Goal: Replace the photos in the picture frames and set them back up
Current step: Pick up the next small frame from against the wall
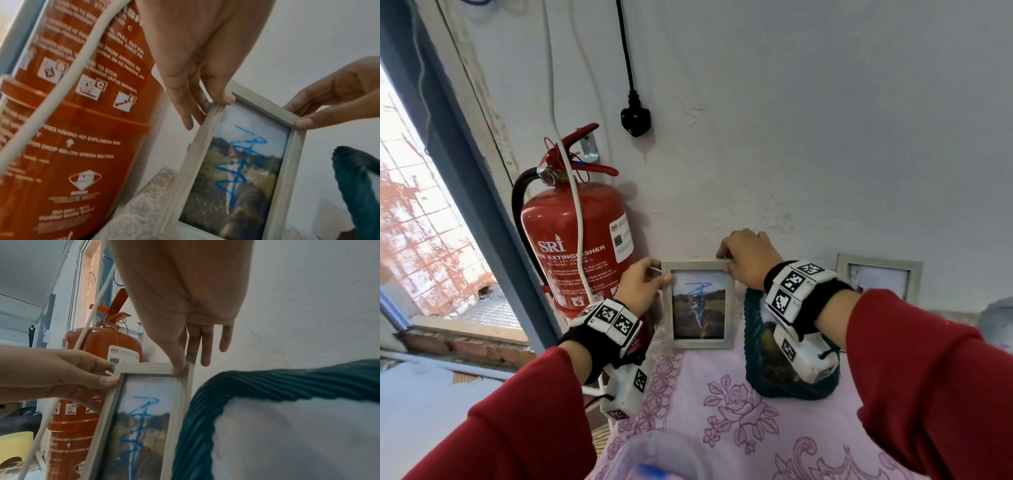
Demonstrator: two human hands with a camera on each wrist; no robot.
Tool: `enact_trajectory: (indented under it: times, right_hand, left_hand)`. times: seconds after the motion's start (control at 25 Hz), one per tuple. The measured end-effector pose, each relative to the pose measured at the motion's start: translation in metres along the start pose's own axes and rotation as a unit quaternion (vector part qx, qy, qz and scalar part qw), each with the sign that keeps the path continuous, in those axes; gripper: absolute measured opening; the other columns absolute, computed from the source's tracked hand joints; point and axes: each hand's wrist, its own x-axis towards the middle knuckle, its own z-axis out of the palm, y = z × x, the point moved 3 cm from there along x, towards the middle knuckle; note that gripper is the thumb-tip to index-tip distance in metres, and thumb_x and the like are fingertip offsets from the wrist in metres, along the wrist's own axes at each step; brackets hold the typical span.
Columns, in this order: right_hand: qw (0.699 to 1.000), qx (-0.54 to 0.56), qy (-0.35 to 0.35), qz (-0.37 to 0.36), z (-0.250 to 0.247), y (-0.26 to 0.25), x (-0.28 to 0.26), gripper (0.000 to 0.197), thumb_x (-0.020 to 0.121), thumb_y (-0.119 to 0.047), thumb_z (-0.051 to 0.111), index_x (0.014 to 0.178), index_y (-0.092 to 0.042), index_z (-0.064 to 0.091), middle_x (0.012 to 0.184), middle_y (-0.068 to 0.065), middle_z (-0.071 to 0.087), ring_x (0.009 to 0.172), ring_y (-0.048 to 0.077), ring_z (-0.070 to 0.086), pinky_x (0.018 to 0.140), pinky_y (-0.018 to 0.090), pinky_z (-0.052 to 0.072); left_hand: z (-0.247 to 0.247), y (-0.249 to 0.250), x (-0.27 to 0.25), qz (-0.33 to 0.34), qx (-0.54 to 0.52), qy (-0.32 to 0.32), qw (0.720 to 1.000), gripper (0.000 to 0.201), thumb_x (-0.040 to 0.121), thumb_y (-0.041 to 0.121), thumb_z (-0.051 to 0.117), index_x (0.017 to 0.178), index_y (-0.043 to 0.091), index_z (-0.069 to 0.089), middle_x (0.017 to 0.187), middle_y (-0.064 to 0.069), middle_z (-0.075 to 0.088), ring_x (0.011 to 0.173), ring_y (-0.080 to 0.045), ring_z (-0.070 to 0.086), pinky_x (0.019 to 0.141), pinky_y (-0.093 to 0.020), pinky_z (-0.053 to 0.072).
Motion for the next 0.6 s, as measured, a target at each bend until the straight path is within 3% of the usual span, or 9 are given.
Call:
enact_trajectory:
  times: [0.12, 0.28, 0.4, 0.6]
  right_hand:
    - [0.998, 0.015, 0.049, -0.026, -0.018, -0.008, -0.011, 0.028, 0.089, -0.007, 0.055, 0.114, -0.015, 0.063, 0.119, 0.007, 0.058, 0.117, 0.026, 0.046, 0.099, 0.036, 0.031]
    - [0.99, 0.06, 0.119, -0.045, -0.051, -0.019, -0.031, 0.026, 0.087, -0.006, 0.055, 0.111, -0.011, 0.062, 0.114, 0.01, 0.058, 0.111, 0.027, 0.046, 0.093, 0.035, 0.038]
    - [0.975, 0.112, 0.183, -0.058, -0.082, -0.03, -0.051, 0.028, 0.086, 0.001, 0.05, 0.111, -0.005, 0.06, 0.114, 0.014, 0.053, 0.109, 0.028, 0.043, 0.09, 0.034, 0.039]
    - [0.951, 0.181, 0.238, -0.077, -0.122, -0.049, -0.093, 0.029, 0.085, 0.01, 0.046, 0.111, -0.002, 0.055, 0.114, 0.016, 0.044, 0.101, 0.029, 0.053, 0.092, 0.033, 0.044]
  left_hand:
    - [-0.015, 0.024, -0.019, 0.065, 0.056, 0.022, 0.996, 0.021, 0.085, 0.006, 0.064, 0.102, -0.005, 0.059, 0.09, -0.011, 0.063, 0.081, -0.02, 0.058, 0.077, -0.031, 0.049]
    - [-0.037, 0.066, -0.044, 0.122, 0.085, 0.054, 0.987, 0.019, 0.086, 0.01, 0.063, 0.102, 0.0, 0.059, 0.093, -0.006, 0.062, 0.081, -0.013, 0.056, 0.073, -0.021, 0.045]
    - [-0.051, 0.1, -0.064, 0.153, 0.067, 0.079, 0.983, 0.022, 0.089, 0.012, 0.06, 0.106, -0.001, 0.055, 0.1, -0.015, 0.063, 0.088, -0.021, 0.057, 0.083, -0.036, 0.047]
    - [-0.063, 0.142, -0.104, 0.184, 0.022, 0.089, 0.979, 0.028, 0.094, 0.016, 0.052, 0.117, 0.001, 0.046, 0.107, -0.019, 0.062, 0.099, -0.03, 0.06, 0.091, -0.048, 0.048]
